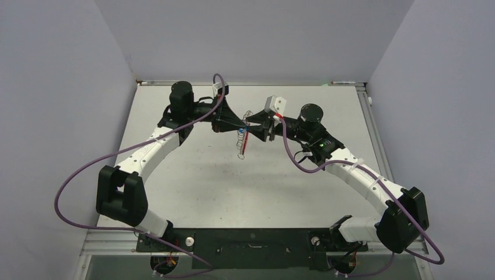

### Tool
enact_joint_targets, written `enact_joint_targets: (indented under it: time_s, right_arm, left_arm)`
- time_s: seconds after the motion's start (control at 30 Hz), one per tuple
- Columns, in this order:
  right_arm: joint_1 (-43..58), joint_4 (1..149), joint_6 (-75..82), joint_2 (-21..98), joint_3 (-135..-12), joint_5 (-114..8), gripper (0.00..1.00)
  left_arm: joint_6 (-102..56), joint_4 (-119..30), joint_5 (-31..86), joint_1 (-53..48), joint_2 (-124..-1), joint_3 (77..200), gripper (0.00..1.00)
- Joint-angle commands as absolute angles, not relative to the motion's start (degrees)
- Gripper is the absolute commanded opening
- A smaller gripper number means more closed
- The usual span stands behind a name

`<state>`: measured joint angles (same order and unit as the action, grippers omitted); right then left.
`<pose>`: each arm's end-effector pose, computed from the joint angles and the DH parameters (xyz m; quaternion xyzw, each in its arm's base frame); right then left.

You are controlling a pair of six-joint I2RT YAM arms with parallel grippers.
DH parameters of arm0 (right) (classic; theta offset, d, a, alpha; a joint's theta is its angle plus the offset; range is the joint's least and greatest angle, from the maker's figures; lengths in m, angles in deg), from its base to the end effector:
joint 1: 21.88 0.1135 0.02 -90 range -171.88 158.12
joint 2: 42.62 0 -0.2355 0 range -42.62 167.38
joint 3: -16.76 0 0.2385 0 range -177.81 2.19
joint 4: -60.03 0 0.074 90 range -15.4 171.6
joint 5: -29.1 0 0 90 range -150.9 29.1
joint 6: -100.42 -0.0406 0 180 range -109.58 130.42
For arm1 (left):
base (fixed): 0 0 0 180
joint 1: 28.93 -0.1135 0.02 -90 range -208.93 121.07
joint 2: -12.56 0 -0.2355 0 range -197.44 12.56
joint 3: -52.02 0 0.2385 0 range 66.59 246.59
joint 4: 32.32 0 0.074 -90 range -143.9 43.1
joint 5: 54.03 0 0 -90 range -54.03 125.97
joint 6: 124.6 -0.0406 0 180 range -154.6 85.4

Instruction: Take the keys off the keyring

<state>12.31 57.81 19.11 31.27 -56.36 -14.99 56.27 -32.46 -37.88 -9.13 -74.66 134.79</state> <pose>0.2279 0.1901 0.3391 -0.4949 0.4963 0.4111 0.5830 0.2986 -0.1489 0.3234 0.0099 -0.7149 0.6970 0.0547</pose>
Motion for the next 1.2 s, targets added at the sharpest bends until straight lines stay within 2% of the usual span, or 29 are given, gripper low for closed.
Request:
enact_joint_targets:
  time_s: [0.0,0.17,0.37,0.43,0.57,1.0,1.17]
  right_arm:
    - [12.66,58.16,22.74,31.17,-57.8,-16.87,0.3]
    - [12.68,60.59,24.85,30.83,-57.8,-16.95,0.28]
    - [12.67,61.01,24.81,30.82,-58.28,-17.49,0.11]
    - [12.61,60.7,24.07,31.16,-58.84,-17.81,0.1]
    - [12.66,59.9,22.74,31.12,-59.56,-17.36,0.21]
    - [11.43,65.42,24.87,28.18,-60.62,-9.05,0.35]
    - [9.76,66.25,24.0,27.14,-61.28,-6.69,0.37]
  left_arm:
    - [55.17,-30.08,-39.4,-8.97,-73.83,138.23,0.0]
    - [54.96,-30.11,-39.35,-8.97,-74.13,138.9,0.0]
    - [54.79,-30.11,-39.36,-8.97,-74.18,138.84,0.0]
    - [54.74,-30.12,-39.42,-9.04,-74.18,138.84,0.0]
    - [54.7,-30.26,-39.61,-9.06,-74.32,138.99,0.0]
    - [54.52,-30.3,-39.62,-9.14,-74.8,139.32,0.0]
    - [54.61,-30.17,-39.62,-9.13,-75.05,139.45,0.0]
